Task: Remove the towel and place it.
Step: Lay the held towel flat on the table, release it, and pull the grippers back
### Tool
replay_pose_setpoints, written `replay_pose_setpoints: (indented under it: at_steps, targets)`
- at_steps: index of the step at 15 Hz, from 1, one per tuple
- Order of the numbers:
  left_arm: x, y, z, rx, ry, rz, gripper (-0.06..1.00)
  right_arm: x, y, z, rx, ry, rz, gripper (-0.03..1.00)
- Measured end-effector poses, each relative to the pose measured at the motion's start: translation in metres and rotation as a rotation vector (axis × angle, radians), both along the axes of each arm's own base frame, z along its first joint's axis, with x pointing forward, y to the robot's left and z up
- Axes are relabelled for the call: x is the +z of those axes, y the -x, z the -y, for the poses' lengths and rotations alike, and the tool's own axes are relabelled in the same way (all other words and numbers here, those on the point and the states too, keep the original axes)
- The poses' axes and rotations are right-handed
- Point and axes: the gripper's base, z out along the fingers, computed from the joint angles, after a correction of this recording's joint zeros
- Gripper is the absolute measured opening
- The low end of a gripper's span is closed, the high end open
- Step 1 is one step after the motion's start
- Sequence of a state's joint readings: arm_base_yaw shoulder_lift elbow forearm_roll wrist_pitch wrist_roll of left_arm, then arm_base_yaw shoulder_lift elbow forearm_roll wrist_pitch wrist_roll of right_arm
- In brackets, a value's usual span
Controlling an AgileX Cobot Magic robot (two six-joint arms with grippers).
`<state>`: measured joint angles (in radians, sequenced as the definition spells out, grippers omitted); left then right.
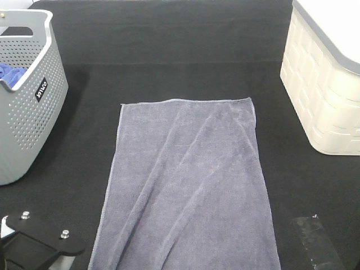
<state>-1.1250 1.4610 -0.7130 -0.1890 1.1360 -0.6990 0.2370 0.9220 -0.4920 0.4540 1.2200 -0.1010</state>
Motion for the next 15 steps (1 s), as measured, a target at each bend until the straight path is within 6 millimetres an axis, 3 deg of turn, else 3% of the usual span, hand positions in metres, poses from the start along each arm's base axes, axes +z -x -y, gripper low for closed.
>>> replay_pose_setpoints:
  at_steps: [2,4,8,10,13,14,15]
  targets:
    - [0.002,-0.001,0.001,-0.020,0.001,-0.002,0.71,0.000,0.000,0.000,0.001,0.002,0.001,0.63]
    - [0.016,-0.010,0.009,-0.061,0.024,0.062,0.71,0.007,-0.004,-0.001,0.001,-0.004,0.030,0.64]
    - [0.057,-0.051,0.024,-0.125,0.076,0.346,0.71,0.045,-0.034,-0.006,-0.035,-0.038,0.255,0.63]
    - [0.075,-0.090,0.015,-0.050,0.102,0.478,0.71,0.067,-0.062,-0.012,-0.022,-0.048,0.341,0.62]
    - [0.098,-0.150,-0.003,0.075,0.249,0.671,0.71,0.086,-0.112,-0.021,-0.009,-0.022,0.398,0.62]
    - [0.103,-0.170,-0.009,0.114,0.297,0.741,0.71,0.090,-0.131,-0.025,-0.015,-0.019,0.419,0.62]
    - [0.100,-0.209,-0.020,0.172,0.335,0.828,0.71,0.094,-0.168,-0.033,-0.023,-0.019,0.443,0.60]
